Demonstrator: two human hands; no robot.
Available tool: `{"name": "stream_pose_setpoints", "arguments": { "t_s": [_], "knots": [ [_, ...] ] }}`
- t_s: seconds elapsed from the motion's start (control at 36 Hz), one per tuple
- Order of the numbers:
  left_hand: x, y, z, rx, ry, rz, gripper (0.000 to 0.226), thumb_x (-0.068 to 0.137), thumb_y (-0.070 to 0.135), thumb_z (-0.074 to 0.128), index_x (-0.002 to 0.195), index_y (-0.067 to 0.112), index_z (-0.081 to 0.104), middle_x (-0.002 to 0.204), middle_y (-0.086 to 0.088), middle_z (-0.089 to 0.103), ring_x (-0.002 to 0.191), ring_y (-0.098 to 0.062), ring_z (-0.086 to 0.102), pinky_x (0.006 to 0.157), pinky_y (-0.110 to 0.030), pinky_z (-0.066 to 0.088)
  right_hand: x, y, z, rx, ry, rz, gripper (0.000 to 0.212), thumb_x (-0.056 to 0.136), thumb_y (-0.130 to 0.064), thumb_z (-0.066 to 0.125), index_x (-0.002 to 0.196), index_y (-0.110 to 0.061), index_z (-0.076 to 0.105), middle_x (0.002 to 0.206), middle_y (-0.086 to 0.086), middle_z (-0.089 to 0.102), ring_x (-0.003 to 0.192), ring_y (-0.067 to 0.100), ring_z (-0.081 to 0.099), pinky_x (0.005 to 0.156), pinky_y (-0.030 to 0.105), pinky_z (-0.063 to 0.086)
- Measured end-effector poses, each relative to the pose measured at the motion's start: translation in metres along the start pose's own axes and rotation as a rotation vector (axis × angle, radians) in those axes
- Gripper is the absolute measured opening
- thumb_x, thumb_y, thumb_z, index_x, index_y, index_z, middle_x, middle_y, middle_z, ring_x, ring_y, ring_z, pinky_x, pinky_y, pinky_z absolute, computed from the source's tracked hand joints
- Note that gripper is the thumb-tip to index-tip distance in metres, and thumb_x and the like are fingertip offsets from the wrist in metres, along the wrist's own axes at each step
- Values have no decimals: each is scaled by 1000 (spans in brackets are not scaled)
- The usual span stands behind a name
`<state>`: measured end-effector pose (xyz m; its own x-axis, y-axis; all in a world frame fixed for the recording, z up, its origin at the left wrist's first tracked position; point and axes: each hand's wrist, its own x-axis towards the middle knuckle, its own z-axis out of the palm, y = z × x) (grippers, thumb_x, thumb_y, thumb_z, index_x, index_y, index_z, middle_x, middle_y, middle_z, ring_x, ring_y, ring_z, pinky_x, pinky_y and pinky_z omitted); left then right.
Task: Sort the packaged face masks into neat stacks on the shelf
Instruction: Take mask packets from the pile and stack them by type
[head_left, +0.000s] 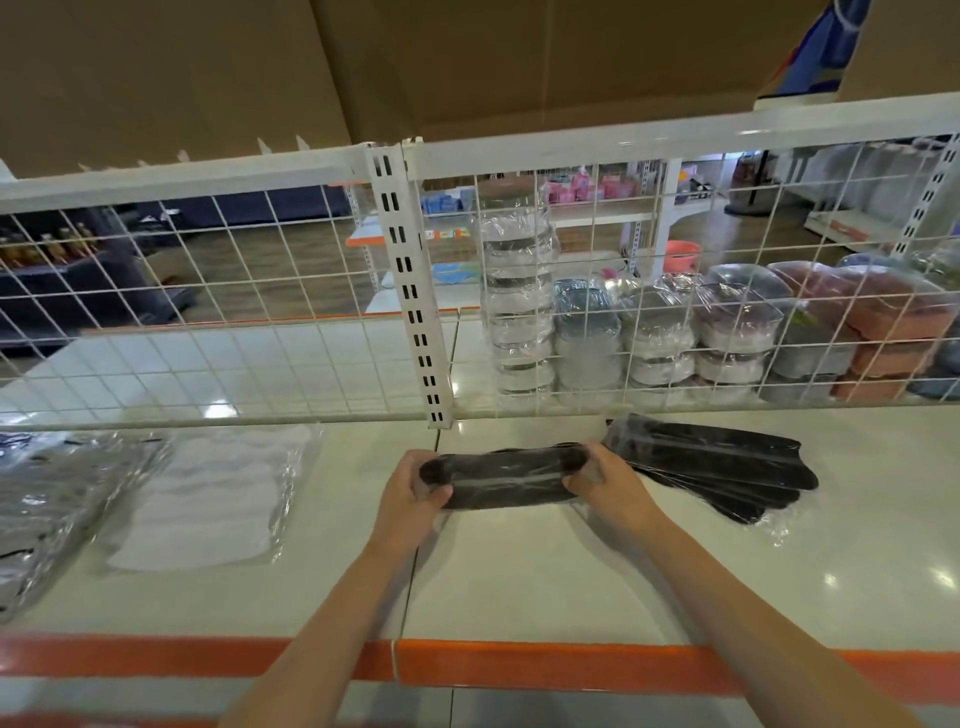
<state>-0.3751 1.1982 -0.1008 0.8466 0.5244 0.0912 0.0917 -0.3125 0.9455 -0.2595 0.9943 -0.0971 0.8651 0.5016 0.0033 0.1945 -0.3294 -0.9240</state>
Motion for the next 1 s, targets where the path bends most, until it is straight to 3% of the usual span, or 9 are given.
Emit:
{"name": "stream_pose_setpoints", "arguments": {
  "t_s": [0.08, 0.19, 0.36, 0.47, 0.53, 0.67, 0.78, 0.89, 1.0],
  "knots": [
    [0, -2, -2, 39, 39, 6, 40, 79, -12, 63, 89, 25, 53, 91, 7, 60, 89, -3, 55, 72, -2, 42, -2, -3, 1, 95, 2, 5, 19, 87, 11, 53, 101, -2, 55, 88, -2, 56, 78, 2, 55, 60, -1, 38],
    [-7, -9, -7, 112, 20, -29, 40, 80, -8, 64, 92, 28, 52, 92, 10, 61, 89, -3, 57, 72, -5, 42, -3, 1, 3, -26, -70, 4, 22, 88, 5, 56, 100, -13, 54, 89, -9, 59, 85, 4, 56, 63, -2, 37],
    [-12, -5, -40, 130, 70, -94, 35, 85, -4, 59, 102, 26, 51, 95, 7, 60, 92, -4, 57, 70, -8, 44, 10, -19, 13, -192, -229, -52, 41, 88, -7, 61, 126, -18, 49, 106, -6, 55, 98, 10, 50, 66, 7, 35],
    [-8, -3, -93, 153, 170, -167, 36, 80, -3, 65, 103, 19, 48, 94, -10, 63, 86, -30, 65, 73, -44, 56, 21, -49, 38, -149, -361, -15, 27, 86, -19, 66, 110, -15, 54, 87, -8, 54, 82, 12, 51, 66, 15, 39],
    [-10, -4, -123, 142, 225, -199, 39, 79, -3, 66, 105, 20, 48, 96, -15, 63, 85, -33, 65, 76, -49, 56, 25, -66, 57, -101, -415, 10, 18, 88, -28, 64, 94, -16, 52, 83, -6, 52, 77, 12, 51, 65, 17, 40],
    [-25, -18, -201, 161, 334, -220, 38, 80, -1, 66, 108, 17, 49, 99, -17, 63, 78, -31, 65, 73, -44, 57, 30, -113, 126, -148, -531, -37, 25, 91, -30, 59, 73, -16, 49, 71, -5, 50, 61, 4, 48, 58, 18, 36],
    [-40, -32, -268, 246, 439, -271, 39, 84, -3, 62, 116, 13, 46, 85, 0, 54, 64, -18, 54, 59, -30, 49, 28, -149, 198, -218, -641, -66, 26, 90, -25, 62, 72, -13, 49, 61, 1, 52, 43, 3, 44, 51, 19, 36],
    [-52, -61, -346, 320, 527, -408, 50, 79, 4, 68, 124, 7, 47, 96, -8, 59, 87, -29, 60, 84, -47, 52, 21, -183, 275, -254, -719, -97, 32, 88, -23, 64, 66, -14, 41, 56, 0, 50, 49, 10, 45, 52, 23, 35],
    [-67, -83, -414, 380, 587, -495, 47, 83, 10, 67, 126, 6, 48, 104, -10, 57, 91, -28, 59, 86, -37, 49, 18, -213, 353, -225, -751, -111, 32, 89, -18, 63, 66, -15, 41, 51, -2, 50, 41, 6, 47, 46, 20, 36]
  ]
}}
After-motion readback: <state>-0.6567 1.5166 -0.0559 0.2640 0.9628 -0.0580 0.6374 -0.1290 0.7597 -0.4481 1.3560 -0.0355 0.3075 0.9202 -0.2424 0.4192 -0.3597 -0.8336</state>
